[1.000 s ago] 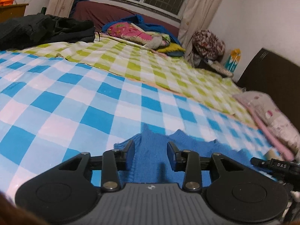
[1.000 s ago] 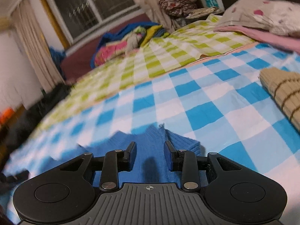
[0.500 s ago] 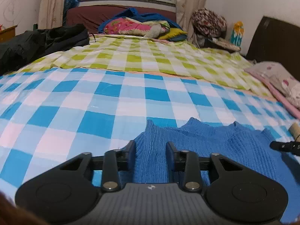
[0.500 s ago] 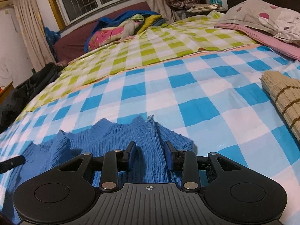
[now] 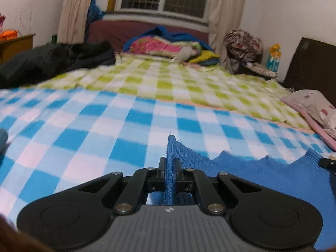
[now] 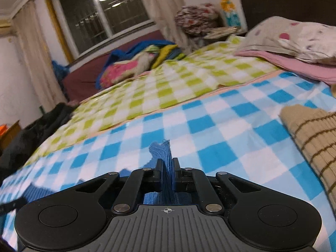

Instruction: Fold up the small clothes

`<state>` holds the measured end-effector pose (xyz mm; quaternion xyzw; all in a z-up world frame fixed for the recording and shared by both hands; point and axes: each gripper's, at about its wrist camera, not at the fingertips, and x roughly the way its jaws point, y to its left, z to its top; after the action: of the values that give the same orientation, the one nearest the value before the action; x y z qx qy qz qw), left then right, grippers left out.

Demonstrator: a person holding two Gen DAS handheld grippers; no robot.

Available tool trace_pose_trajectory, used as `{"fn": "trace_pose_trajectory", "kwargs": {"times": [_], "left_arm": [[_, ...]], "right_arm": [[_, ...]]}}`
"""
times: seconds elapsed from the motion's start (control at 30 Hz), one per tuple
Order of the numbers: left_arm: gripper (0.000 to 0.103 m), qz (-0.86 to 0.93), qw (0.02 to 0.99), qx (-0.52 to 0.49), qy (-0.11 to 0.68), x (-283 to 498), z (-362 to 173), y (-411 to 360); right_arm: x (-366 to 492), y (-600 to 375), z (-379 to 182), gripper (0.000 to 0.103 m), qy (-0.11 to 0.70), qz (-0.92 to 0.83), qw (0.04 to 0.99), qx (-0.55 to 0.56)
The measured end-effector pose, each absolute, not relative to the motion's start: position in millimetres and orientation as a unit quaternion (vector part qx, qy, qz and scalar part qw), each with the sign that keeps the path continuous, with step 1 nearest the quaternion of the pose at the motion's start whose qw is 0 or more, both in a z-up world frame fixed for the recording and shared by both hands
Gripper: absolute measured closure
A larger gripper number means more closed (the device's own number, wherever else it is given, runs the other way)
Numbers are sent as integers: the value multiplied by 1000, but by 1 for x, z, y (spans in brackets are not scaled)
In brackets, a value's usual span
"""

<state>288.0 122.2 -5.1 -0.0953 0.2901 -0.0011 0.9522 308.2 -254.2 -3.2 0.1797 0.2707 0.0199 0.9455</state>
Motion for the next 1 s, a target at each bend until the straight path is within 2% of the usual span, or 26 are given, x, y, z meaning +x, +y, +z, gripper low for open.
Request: {"fn": "trace_pose_trajectory", "kwargs": {"times": [0.23, 0.3, 0.57, 0.67, 0.8, 1.0], "left_arm": [[90, 13, 944, -76, 321, 288, -28, 120], [90, 9, 945, -71, 319, 284, -24, 118], [88, 6, 950, -95, 297, 263, -8, 125], [86, 19, 952, -81, 295, 255, -9, 126], [86, 10, 950, -93, 298, 238, -11, 130], [84, -5, 949, -105, 297, 203, -12, 128]], "right_arm": [[323, -251, -38, 94, 336, -6, 931, 141], [319, -249, -36, 89, 332, -3, 933, 138], [315, -240, -17, 88, 316, 1, 940, 130], [314, -238, -14, 81, 314, -25, 942, 115], [302, -229, -4, 81, 295, -25, 951, 95], [280, -186, 7, 81, 292, 67, 951, 80]]}}
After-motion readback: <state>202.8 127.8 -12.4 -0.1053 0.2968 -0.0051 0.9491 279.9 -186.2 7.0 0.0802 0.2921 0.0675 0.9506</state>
